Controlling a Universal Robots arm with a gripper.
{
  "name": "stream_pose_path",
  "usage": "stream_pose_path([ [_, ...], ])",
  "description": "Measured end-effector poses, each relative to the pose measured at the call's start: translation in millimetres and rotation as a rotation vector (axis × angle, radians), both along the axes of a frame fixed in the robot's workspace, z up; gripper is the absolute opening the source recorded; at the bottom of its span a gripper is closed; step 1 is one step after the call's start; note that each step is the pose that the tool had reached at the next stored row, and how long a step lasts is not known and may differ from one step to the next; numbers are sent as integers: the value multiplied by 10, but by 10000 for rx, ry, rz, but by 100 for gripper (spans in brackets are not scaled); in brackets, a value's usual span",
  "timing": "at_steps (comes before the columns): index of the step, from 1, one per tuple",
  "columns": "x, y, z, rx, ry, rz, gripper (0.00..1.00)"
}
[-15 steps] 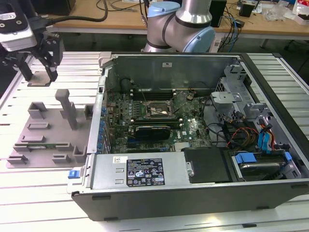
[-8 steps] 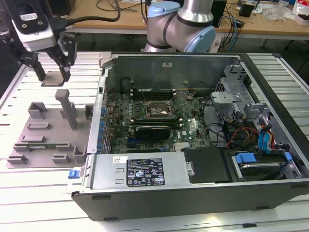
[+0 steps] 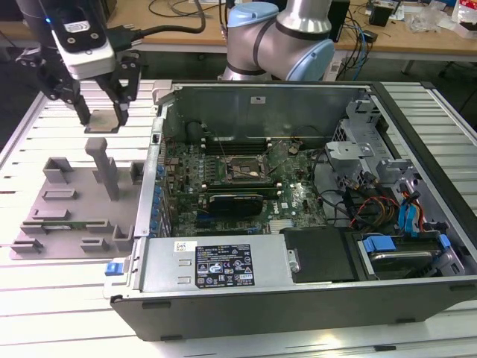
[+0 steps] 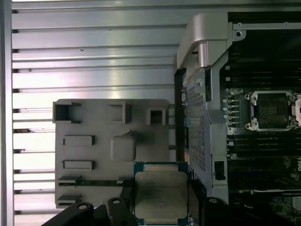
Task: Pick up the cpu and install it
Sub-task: 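Pick up the cpu and move it towards the insertion slot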
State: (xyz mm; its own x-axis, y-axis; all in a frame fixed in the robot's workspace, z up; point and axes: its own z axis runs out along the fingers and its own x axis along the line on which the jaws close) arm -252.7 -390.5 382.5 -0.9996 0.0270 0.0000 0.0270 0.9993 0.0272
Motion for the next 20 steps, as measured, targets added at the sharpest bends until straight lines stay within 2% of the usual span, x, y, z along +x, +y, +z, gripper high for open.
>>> stream_pose_path([
  [4, 130, 0, 0, 0, 0, -1, 55],
  [6, 245, 0, 0, 0, 0, -1, 55],
  [7, 271, 0, 0, 0, 0, -2, 55],
  [13, 554, 0, 0, 0, 0, 0, 55],
  [16, 736, 0, 0, 0, 0, 0, 55],
  [17, 849, -1, 0, 1, 0, -2, 55],
  [19, 925, -2, 0, 0, 1, 0, 55],
  [20, 993, -3, 0, 0, 1, -1, 55],
])
